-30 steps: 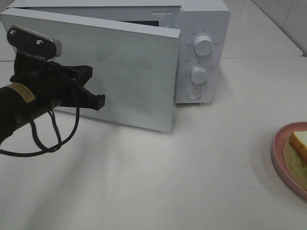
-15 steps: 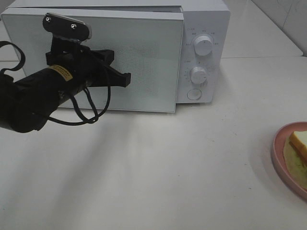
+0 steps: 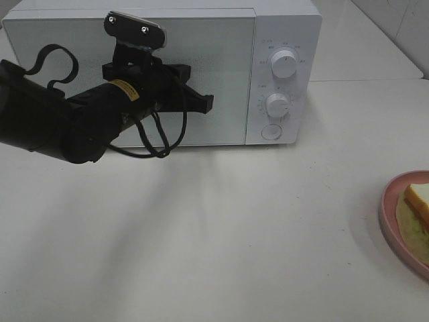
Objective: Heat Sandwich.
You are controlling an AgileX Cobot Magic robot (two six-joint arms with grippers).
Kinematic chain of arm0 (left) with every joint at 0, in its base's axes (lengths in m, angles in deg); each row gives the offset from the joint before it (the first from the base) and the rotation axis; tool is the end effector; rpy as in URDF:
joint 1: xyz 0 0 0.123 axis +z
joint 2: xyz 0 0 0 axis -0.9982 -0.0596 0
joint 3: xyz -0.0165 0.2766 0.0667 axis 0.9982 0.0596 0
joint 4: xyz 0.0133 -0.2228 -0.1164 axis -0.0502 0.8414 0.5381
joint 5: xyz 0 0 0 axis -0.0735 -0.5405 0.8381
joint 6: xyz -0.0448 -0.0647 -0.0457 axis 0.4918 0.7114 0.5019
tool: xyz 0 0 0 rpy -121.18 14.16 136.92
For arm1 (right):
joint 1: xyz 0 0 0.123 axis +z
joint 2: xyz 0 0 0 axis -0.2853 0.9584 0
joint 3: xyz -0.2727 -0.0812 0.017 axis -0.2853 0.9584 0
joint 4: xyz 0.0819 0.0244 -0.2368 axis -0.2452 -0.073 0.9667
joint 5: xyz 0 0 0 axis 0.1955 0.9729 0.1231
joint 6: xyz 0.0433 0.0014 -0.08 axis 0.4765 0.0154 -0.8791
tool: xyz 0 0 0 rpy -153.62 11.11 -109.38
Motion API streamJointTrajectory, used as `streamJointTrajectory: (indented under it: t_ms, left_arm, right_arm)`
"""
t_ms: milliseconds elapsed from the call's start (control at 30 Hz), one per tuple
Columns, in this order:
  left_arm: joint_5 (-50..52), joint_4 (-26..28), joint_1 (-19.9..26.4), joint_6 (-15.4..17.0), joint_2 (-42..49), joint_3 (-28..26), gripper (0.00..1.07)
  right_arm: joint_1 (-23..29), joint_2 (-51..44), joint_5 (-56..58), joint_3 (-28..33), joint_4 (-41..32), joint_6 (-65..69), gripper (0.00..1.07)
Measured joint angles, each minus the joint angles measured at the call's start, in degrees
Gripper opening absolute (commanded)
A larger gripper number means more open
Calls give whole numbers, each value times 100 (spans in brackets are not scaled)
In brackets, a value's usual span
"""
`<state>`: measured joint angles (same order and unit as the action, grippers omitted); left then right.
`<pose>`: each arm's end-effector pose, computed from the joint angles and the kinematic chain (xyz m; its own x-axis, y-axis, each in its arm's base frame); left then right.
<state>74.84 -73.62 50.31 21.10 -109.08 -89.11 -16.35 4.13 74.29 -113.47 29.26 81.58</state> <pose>0.3390 -0.2351 0.1608 -0.1311 0.1386 -0.9816 0.4963 0.8663 0.0560 -0.0054 -0.0007 0.2802 -0.4311 0.0019 -0.9023 0.0045 1.0000 -0.0001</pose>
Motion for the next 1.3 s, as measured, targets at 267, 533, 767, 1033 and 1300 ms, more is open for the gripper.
streamJointTrajectory:
  t_ms: [267,533,767,1033,1300]
  left_arm:
    - [-384,-6,-109,-132,-160,-304,0]
    - [-384,338,-275,-132,-92,-235,0]
    - [-985,447,-464,-126,493,189,0]
    - [-3220,435,-476,-109,1043,241,37]
    - [-5804,309,-464,-109,1495,241,101]
  right_arm:
    - [0,0,0,0,0,0,56]
    - [0,0,0,0,0,0,56]
    - [0,0,0,0,0,0,56]
    - [0,0,0,0,0,0,56]
    - [0,0,0,0,0,0,56]
